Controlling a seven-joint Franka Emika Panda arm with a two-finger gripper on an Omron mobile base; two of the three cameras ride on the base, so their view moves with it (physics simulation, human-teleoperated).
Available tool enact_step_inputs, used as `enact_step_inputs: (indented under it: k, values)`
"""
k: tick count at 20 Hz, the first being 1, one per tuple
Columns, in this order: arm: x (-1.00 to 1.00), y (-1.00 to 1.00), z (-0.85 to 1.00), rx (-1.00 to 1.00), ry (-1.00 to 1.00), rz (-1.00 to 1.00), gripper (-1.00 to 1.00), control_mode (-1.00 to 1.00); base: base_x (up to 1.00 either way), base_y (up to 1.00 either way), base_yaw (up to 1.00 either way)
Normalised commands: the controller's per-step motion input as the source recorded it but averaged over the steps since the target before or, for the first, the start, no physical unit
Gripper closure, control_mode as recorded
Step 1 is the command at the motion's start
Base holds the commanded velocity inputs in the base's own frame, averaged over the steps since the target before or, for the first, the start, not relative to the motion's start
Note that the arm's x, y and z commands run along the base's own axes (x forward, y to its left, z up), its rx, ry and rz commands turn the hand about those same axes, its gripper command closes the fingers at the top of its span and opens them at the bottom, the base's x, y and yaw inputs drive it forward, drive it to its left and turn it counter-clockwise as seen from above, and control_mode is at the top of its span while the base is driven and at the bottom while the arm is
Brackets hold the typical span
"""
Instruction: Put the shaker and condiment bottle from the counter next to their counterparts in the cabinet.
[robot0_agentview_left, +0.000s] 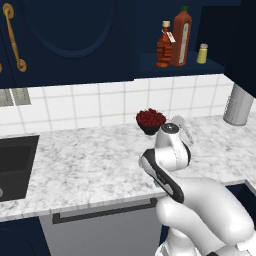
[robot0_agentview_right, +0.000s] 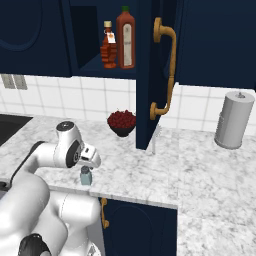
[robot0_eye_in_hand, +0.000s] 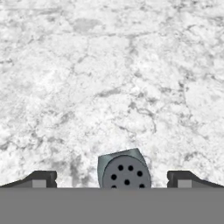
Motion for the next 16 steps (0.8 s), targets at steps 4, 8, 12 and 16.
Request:
enact_step_inputs:
  k: [4, 8, 12, 16]
  values:
    - [-0.31, -0.26, -0.8, 0.02, -0.09, 0.0, -1.0, -1.0, 0.0, 0.0, 0.0]
    - [-0.47, -0.38, -0.76, 0.03, -0.06, 0.0, -1.0, -1.0, 0.0, 0.0, 0.0]
    - [-0.27, -0.16, -0.7, 0.01, -0.05, 0.0, -1.0, -1.0, 0.0, 0.0, 0.0]
    - [-0.15, 0.0, -0.72, 0.0, -0.11, 0.01, -1.0, -1.0, 0.0, 0.0, 0.0]
